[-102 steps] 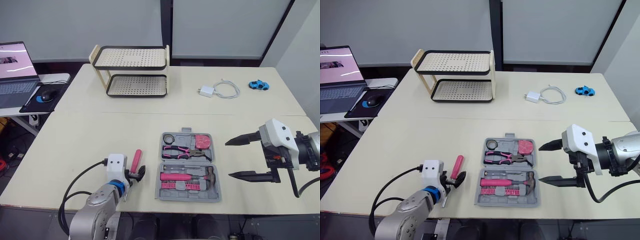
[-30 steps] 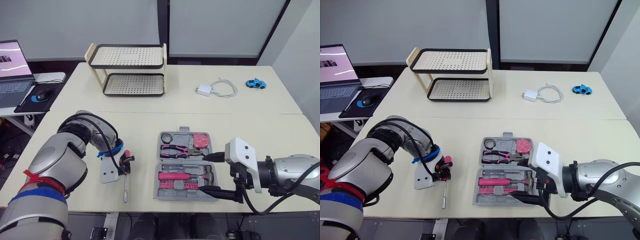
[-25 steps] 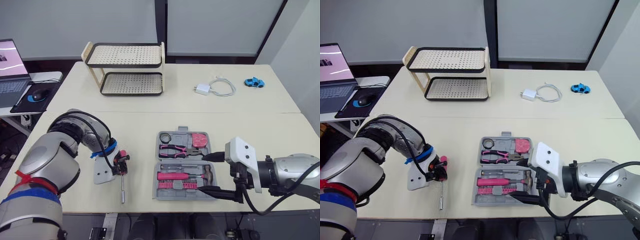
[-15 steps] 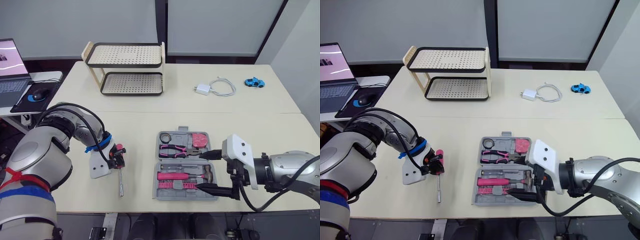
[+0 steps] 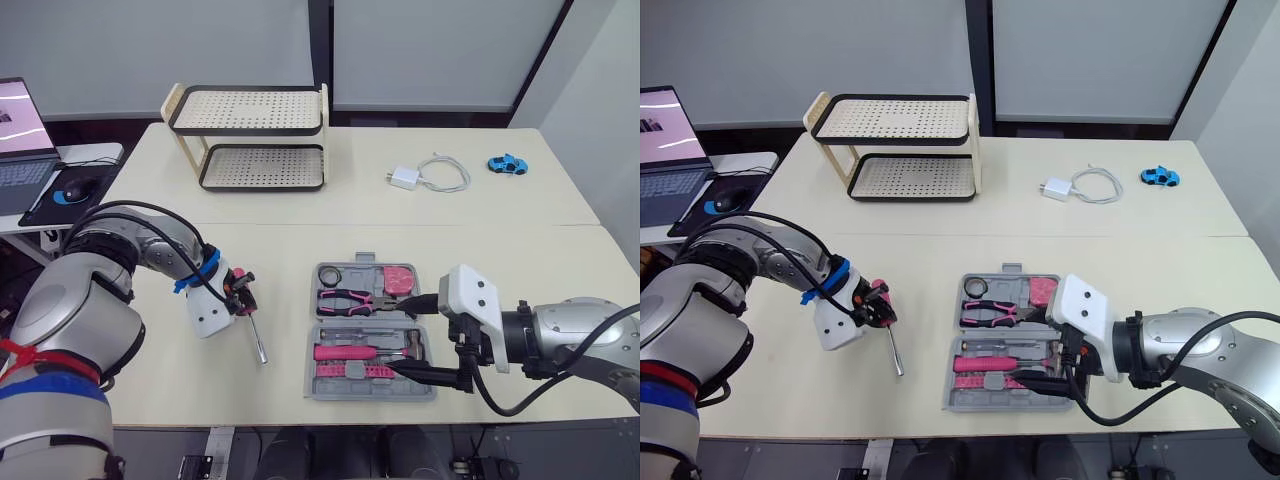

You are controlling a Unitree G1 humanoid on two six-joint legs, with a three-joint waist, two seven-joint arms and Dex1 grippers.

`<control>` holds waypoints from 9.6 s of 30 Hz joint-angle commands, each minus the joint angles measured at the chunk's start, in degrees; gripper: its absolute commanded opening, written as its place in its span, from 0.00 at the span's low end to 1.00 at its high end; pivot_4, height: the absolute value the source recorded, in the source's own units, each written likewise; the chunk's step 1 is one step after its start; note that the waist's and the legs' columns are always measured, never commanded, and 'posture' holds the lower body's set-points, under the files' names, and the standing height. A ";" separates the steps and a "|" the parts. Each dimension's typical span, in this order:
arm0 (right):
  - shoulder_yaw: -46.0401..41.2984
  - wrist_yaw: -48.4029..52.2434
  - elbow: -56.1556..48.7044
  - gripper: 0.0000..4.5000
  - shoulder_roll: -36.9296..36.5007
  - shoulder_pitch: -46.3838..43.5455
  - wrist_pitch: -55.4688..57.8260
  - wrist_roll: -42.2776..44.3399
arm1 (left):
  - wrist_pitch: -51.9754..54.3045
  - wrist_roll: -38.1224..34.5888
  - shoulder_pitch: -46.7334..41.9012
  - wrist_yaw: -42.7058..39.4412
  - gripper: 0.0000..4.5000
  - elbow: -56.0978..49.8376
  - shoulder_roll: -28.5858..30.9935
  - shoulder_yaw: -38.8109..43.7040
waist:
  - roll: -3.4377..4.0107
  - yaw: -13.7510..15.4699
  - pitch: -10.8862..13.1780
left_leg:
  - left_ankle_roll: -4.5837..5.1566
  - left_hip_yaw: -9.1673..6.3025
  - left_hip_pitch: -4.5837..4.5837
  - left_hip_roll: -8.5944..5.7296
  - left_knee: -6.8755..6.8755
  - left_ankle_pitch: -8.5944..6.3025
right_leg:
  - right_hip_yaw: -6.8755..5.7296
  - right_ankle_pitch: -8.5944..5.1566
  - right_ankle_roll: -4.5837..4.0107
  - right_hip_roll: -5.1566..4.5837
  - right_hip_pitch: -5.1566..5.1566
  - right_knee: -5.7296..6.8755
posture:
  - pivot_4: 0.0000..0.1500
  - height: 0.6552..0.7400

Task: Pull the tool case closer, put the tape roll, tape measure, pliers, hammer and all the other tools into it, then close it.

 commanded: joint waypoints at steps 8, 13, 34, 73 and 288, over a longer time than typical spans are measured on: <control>1.04 0.55 0.46 1.00 0.39 -2.54 -1.06 -1.92 | 18.26 -28.89 15.40 -21.34 0.12 -19.49 8.59 11.46 | 0.01 -0.91 -0.01 | -0.22 -0.01 -0.05 0.20 0.00 0.12 | 0.11 0.01 -0.02 0.00 -0.15 0.06 | 1.00 1.00; 1.81 1.42 0.64 1.00 0.49 -2.80 -1.32 -2.86 | 25.31 -32.72 22.31 -23.50 0.12 -30.27 11.48 15.97 | 0.02 -1.01 -0.01 | -0.21 -0.03 -0.07 0.21 0.00 0.12 | 0.11 0.01 -0.02 -0.01 -0.13 0.06 | 1.00 1.00; 3.58 3.33 -0.74 1.00 0.90 -2.05 -2.32 -5.33 | 123.12 -60.97 59.54 -11.16 0.12 -83.41 16.06 44.68 | 0.09 -0.97 0.00 | 0.00 0.01 -0.03 0.31 -0.03 0.00 | 0.19 0.01 -0.02 0.02 -0.14 0.09 | 1.00 1.00; 7.46 2.30 -0.23 1.00 5.01 -4.69 -1.02 -10.61 | 139.14 -60.18 64.77 7.75 0.75 -88.89 -6.23 49.34 | 0.19 0.19 -0.14 | -0.23 0.07 0.02 0.24 -0.04 0.13 | 0.32 0.02 -0.06 -0.11 -0.16 0.01 | 1.00 1.00; -8.93 2.23 12.19 0.72 -0.91 27.20 -26.72 -32.37 | 100.05 -46.72 51.30 -18.26 0.00 -73.94 -8.47 36.02 | 0.60 1.60 -0.49 | -0.02 0.03 0.39 0.19 -0.07 0.01 | 0.20 0.01 -0.06 -0.07 0.53 -0.39 | 1.00 1.00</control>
